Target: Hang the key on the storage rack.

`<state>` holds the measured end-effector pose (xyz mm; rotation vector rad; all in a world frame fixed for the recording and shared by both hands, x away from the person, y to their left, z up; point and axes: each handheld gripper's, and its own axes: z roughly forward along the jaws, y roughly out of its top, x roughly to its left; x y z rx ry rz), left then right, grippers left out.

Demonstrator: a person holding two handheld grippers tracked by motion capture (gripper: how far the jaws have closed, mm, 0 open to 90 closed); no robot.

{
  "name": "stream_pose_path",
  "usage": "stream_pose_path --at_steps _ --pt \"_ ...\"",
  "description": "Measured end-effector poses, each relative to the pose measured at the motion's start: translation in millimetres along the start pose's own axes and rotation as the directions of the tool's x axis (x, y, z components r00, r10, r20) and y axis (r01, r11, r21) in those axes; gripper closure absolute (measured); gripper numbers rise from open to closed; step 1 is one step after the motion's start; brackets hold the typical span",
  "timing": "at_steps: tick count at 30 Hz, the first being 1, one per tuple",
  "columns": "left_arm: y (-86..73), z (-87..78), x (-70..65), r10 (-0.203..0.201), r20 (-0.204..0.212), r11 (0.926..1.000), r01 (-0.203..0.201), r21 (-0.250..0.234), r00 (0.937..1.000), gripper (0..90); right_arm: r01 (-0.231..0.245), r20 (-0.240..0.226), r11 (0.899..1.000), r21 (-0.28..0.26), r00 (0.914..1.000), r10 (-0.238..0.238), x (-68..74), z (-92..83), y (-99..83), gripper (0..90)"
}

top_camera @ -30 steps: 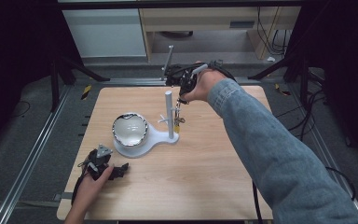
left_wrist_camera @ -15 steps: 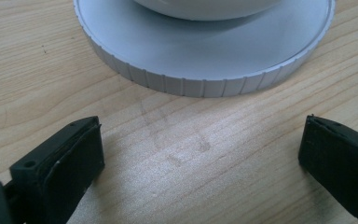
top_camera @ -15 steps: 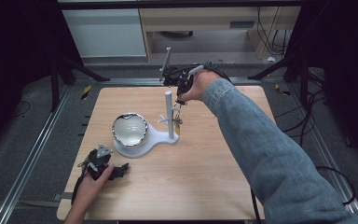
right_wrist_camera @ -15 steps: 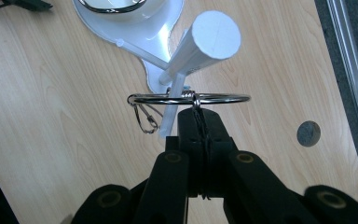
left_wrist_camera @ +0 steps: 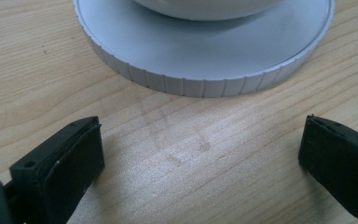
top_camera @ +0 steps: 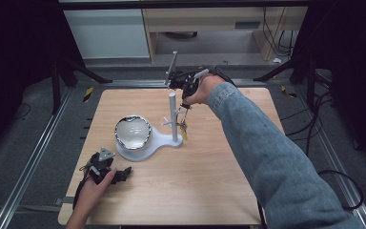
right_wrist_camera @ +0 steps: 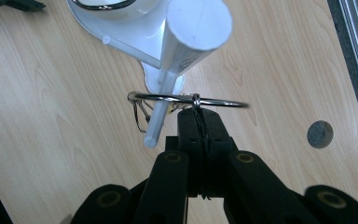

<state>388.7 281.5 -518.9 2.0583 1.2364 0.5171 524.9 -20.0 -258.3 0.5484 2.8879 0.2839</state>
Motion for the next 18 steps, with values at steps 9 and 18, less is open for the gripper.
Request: stream_pose_path --at_steps 9,18 --pt "0.0 0.0 0.0 0.000 0.000 1.0000 0.000 0.000 1.0000 0.0 -0.015 -0.011 1.000 -0.014 0.9998 0.015 -2.1 6.3 0.6 88.3" --pt "0.0 0.0 0.0 0.000 0.000 1.0000 0.000 0.000 1.0000 0.0 -0.025 -0.007 0.999 -0.037 0.9997 0.025 -4.1 2.2 -1.1 87.1"
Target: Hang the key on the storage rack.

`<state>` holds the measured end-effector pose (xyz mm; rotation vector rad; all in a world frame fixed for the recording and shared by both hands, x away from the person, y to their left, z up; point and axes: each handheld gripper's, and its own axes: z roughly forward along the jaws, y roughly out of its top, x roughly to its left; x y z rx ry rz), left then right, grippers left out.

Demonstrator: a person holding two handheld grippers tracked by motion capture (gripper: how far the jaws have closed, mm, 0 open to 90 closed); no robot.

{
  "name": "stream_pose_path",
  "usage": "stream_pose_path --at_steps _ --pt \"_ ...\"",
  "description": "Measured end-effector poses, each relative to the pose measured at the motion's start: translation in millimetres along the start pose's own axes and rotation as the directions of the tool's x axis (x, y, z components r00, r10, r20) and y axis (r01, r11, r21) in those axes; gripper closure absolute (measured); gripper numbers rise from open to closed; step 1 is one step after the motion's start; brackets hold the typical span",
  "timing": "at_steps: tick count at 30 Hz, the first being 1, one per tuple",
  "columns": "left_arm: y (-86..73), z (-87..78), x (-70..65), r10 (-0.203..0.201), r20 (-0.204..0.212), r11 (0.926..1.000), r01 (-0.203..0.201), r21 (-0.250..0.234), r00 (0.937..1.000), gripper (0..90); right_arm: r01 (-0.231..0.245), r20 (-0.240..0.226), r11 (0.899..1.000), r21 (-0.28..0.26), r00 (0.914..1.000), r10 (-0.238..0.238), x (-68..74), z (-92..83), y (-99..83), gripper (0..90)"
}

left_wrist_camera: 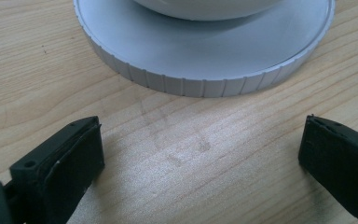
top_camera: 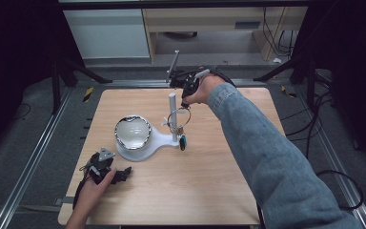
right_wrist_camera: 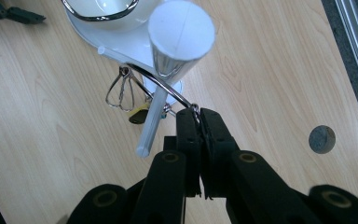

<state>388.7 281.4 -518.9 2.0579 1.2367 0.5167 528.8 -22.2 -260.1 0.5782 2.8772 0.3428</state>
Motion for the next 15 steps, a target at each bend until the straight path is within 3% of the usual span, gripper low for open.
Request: stream_pose_path --at_steps 15 --pt "0.0 0.0 0.0 0.001 0.000 1.0000 -0.001 0.000 1.0000 0.0 -0.046 0.052 0.998 -0.045 0.9975 0.048 -10.6 -12.0 -16.2 75.3"
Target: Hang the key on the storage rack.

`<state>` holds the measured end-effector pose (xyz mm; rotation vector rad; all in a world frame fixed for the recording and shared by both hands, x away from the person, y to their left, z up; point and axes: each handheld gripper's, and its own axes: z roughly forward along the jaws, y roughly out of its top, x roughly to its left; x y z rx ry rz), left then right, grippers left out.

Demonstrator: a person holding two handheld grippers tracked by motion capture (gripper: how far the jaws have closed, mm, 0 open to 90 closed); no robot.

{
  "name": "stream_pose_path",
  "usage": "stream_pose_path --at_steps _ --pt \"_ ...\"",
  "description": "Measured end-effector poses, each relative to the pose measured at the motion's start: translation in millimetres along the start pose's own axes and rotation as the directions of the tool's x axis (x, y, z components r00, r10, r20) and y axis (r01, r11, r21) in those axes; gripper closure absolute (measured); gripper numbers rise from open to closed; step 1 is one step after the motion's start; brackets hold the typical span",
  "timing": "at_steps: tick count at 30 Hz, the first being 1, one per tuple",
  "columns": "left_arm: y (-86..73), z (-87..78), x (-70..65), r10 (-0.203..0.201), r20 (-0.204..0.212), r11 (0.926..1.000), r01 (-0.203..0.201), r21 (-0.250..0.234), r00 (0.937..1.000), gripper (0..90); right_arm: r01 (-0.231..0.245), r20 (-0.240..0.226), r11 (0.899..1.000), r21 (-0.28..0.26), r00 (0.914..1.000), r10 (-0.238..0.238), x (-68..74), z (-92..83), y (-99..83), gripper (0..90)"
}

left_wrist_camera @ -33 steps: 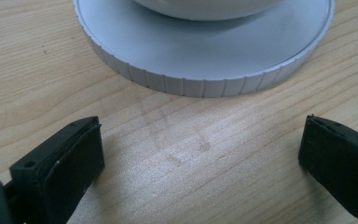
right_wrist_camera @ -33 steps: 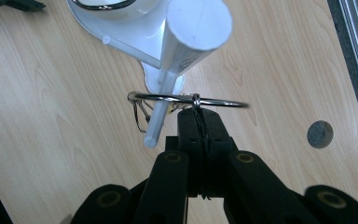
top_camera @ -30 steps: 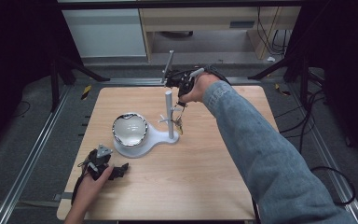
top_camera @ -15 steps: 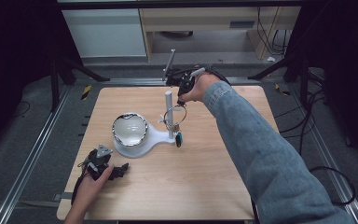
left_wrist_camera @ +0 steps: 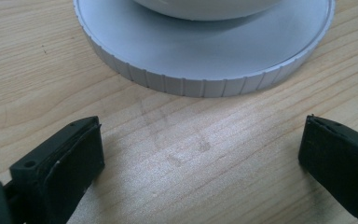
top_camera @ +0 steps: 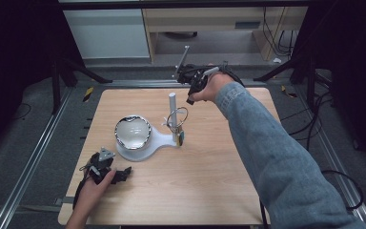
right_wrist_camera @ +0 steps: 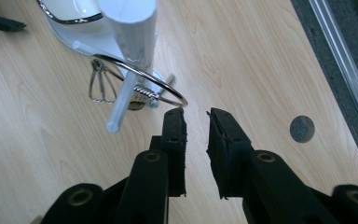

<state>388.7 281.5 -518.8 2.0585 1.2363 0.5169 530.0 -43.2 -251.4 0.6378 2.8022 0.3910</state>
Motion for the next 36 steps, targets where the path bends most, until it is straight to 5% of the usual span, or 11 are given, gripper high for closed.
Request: stream_pose_path --at_steps 10,22,36 --pt "0.0 0.0 0.0 0.000 0.000 1.0000 0.000 0.000 1.0000 0.0 -0.030 0.030 0.999 -0.026 0.9991 0.031 -6.5 -5.2 -11.7 59.1" --pt "0.0 0.0 0.0 0.000 0.000 1.0000 0.000 0.000 1.0000 0.0 -0.077 0.045 0.996 -0.046 0.9958 0.079 -14.1 -2.0 -23.6 26.9" --pt "0.0 0.0 -0.2 -0.001 -0.001 1.0000 0.001 0.000 1.0000 0.0 -0.081 0.097 0.982 -0.171 0.9903 0.099 -12.1 -1.5 -45.0 7.5"
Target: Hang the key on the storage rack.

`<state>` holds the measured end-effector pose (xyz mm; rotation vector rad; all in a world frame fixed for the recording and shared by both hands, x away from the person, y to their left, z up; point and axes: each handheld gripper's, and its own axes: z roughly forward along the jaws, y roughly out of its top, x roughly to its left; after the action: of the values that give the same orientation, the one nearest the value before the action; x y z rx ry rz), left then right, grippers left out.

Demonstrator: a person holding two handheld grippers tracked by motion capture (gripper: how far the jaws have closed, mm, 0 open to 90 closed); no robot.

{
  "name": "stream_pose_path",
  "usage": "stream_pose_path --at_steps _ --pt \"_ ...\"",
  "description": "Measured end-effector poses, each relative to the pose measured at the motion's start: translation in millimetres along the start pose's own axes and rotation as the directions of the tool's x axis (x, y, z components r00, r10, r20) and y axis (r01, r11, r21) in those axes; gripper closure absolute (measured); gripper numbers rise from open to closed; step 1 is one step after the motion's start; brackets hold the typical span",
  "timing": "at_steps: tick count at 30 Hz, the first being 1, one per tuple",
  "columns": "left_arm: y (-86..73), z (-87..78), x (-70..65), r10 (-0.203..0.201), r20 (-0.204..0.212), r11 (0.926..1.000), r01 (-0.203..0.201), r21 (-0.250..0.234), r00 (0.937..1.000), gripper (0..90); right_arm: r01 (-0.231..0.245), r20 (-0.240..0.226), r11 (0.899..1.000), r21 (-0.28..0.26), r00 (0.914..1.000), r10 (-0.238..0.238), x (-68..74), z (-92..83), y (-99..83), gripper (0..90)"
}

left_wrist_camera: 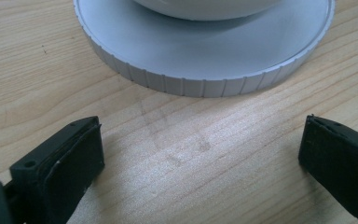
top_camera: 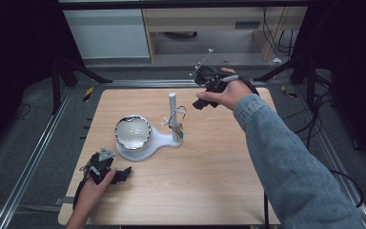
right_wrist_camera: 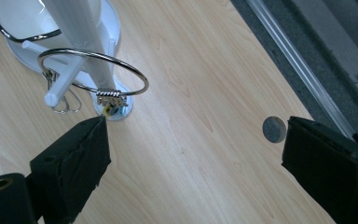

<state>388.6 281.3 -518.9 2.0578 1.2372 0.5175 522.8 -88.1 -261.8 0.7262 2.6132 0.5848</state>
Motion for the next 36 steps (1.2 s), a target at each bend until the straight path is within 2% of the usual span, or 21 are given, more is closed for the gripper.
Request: stream_pose_path --at_steps 3,10,14,25,36 --pt "0.0 0.0 0.0 0.000 0.000 1.0000 0.000 0.000 1.0000 0.0 -0.005 0.020 1.000 -0.017 0.9998 0.005 -2.6 -0.4 -5.9 6.4" --pt "-0.1 0.0 -0.5 0.000 0.000 1.0000 0.000 -0.001 1.0000 0.0 -0.073 0.067 0.995 -0.072 0.9948 0.077 -9.9 -1.4 -28.0 10.0" --pt "-0.1 -0.2 -0.6 0.001 -0.001 1.0000 -0.001 0.001 1.0000 0.0 -0.093 0.078 0.993 -0.075 0.9920 0.099 -10.8 0.9 -45.0 10.9" --pt "-0.2 -0.1 -0.7 0.000 -0.002 1.0000 0.000 -0.001 1.0000 0.0 -0.116 0.102 0.989 -0.088 0.9868 0.125 -9.2 13.6 -90.5 13.0" --pt "-0.2 -0.2 -0.9 -0.001 -0.002 1.0000 0.001 0.000 1.0000 0.0 -0.119 0.140 0.988 -0.094 0.9815 0.131 -5.5 27.4 -123.5 14.1"
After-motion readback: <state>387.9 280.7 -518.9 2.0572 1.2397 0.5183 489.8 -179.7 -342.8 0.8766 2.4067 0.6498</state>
